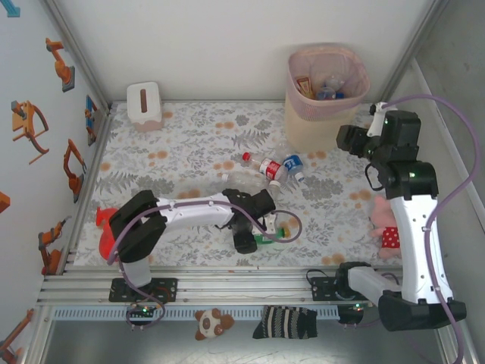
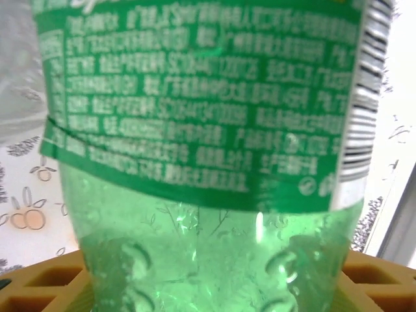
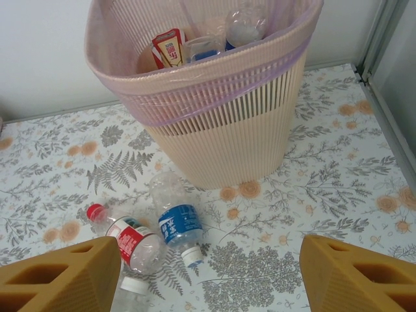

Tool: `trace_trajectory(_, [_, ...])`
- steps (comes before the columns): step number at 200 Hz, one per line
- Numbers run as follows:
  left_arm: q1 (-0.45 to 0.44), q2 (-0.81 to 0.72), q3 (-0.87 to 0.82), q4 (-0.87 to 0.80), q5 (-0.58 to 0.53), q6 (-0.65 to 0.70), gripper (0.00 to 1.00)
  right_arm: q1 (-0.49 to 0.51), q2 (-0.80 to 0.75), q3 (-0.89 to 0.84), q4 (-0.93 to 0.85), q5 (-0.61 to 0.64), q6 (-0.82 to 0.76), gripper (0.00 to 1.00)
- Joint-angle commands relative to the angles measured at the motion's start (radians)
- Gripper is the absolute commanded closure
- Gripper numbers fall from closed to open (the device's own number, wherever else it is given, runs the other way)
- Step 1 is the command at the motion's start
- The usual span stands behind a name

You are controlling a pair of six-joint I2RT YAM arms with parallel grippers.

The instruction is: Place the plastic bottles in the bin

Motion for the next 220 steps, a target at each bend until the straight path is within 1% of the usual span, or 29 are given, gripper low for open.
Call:
trace_trajectory(1, [0.000, -0.074, 0.022, -0.003, 0.033, 0.017, 0.38, -0.007, -0.028, 0.012, -0.020, 0.007, 0.002, 0.28])
trace_trajectory(28, [0.024, -0.158, 0.008, 0.060, 0.073, -0.011, 0.39, -0.008, -0.049, 0.017, -0.012, 0.002, 0.009, 0.29])
trace_trajectory(44, [0.052, -0.221, -0.009, 0.120, 0.120, -0.033, 0.39, -0.008, -0.065, 0.009, 0.008, -0.033, 0.011, 0.29])
trace_trajectory(71, [0.133, -0.315, -0.030, 0.223, 0.260, -0.097, 0.40, -0.007, -0.098, -0.017, 0.071, -0.115, 0.020, 0.29])
trace_trajectory(103, [0.199, -0.405, -0.052, 0.368, 0.369, -0.173, 0.40, -0.006, -0.153, -0.075, 0.189, -0.204, 0.041, 0.29])
trace_trajectory(124, [0.254, -0.443, -0.075, 0.479, 0.471, -0.253, 0.41, -0.007, -0.190, -0.119, 0.292, -0.285, 0.045, 0.28])
trace_trajectory(157, [0.331, -0.493, -0.117, 0.659, 0.602, -0.377, 0.41, -0.006, -0.219, -0.158, 0.452, -0.468, 0.079, 0.28])
trace_trajectory(175, [0.369, -0.515, -0.126, 0.737, 0.663, -0.432, 0.42, -0.006, -0.217, -0.181, 0.569, -0.589, 0.123, 0.28])
trace_trajectory(195, [0.401, -0.537, -0.140, 0.863, 0.743, -0.501, 0.42, -0.002, -0.206, -0.189, 0.681, -0.696, 0.203, 0.27])
trace_trajectory(220, [0.424, -0.550, -0.158, 1.011, 0.808, -0.577, 0.42, 0.018, -0.201, -0.200, 0.787, -0.770, 0.264, 0.26])
